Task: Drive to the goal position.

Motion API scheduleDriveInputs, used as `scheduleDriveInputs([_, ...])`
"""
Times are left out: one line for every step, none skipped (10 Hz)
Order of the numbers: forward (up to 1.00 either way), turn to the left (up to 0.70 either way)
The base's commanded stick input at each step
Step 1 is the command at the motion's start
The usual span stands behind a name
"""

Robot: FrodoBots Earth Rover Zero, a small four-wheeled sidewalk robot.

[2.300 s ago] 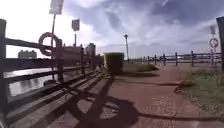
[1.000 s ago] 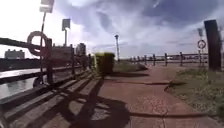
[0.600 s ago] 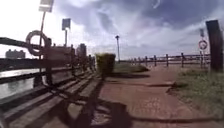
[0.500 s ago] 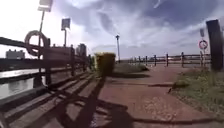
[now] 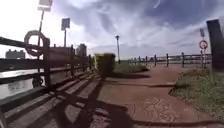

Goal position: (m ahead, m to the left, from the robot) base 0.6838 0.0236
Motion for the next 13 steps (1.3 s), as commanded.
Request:
scheduleDriveInputs([0.85,-0.04])
scheduleDriveInputs([0.85,-0.04])
scheduleDriveInputs([0.85,-0.04])
scheduleDriveInputs([0.85,-0.04])
scheduleDriveInputs([0.85,-0.04])
scheduleDriveInputs([0.85,-0.04])
scheduleDriveInputs([0.85,-0.04])
scheduleDriveInputs([0.85,-0.04])
scheduleDriveInputs([0.80,-0.09])
scheduleDriveInputs([0.71,-0.17])
scheduleDriveInputs([0.62,-0.26])
scheduleDriveInputs([0.52,-0.35])
scheduleDriveInputs([0.43,-0.44])
